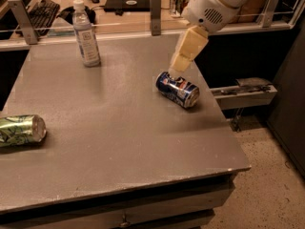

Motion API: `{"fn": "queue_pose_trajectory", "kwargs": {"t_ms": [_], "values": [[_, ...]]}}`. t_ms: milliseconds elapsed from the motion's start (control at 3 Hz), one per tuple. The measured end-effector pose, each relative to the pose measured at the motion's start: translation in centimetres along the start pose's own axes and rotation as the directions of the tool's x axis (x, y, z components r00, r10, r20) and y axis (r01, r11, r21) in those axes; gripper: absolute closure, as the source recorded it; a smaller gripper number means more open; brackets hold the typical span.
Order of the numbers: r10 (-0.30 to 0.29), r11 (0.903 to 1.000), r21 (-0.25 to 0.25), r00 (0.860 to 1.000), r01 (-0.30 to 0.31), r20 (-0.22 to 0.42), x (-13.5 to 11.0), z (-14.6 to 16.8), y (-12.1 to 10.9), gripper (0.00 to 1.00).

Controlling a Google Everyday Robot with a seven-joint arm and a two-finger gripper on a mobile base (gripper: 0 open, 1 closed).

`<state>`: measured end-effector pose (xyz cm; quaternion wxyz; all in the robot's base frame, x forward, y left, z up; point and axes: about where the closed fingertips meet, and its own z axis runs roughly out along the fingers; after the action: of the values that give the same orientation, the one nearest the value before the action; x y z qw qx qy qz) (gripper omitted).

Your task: Pick blue plastic bottle

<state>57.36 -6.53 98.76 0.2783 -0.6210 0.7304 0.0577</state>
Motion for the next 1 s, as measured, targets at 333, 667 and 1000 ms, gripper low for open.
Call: {"fn": "queue_pose_trajectory", "kwargs": {"t_ms": [333,667,1000], "values": [[0.000,1.0000,0.000,1.000,0.000,0.000,0.0,0.0,0.0,0.00],[-0.001,1.0000,0.005,0.998,0.000,0.057,-1.7,1.3,-0.7,0.00],[0.035,0.9994,0.002,0.985,-0.036,0.169,-5.7,5.4,-2.5,0.00]]}}
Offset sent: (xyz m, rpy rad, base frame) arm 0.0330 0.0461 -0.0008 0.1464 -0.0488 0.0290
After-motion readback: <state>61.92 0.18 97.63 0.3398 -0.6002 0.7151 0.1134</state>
